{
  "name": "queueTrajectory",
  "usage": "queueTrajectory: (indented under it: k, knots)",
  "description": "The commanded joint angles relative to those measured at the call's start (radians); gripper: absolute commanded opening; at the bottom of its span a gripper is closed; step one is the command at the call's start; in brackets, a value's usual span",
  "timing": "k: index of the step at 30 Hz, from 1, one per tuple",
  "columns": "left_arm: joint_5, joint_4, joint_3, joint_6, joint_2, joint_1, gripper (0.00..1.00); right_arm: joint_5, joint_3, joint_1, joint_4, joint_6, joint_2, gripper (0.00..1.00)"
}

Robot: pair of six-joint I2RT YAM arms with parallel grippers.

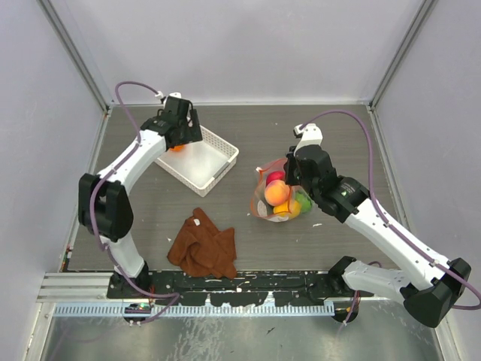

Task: Place the food in the zip-top bag and seal the zipper
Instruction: Pick up the fake fruit from the bin.

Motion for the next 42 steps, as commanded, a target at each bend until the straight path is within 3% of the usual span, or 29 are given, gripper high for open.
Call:
queueTrajectory:
  k: [1,15,23,31,42]
  knots:
    - [-0.084,0.068,0.097,0.013,0.096,0.054,0.95,0.004,0.024,-0.004,0.075,-0.018,-0.003,0.00]
    - [-0.164,0.070,0.317,0.039,0.417,0.123,1.00,-0.021,0.039,-0.004,0.075,-0.033,0.045,0.00]
    - [-0.133,0.052,0.373,0.060,0.506,0.133,0.91,-0.041,0.028,-0.004,0.085,-0.028,0.071,0.00]
    - [-0.065,0.078,0.281,0.065,0.429,0.132,0.60,-0.050,0.038,-0.004,0.081,-0.021,0.068,0.00]
    - [0.152,0.134,0.049,-0.041,0.159,0.108,0.52,-0.036,0.039,-0.005,0.063,-0.013,0.047,0.00]
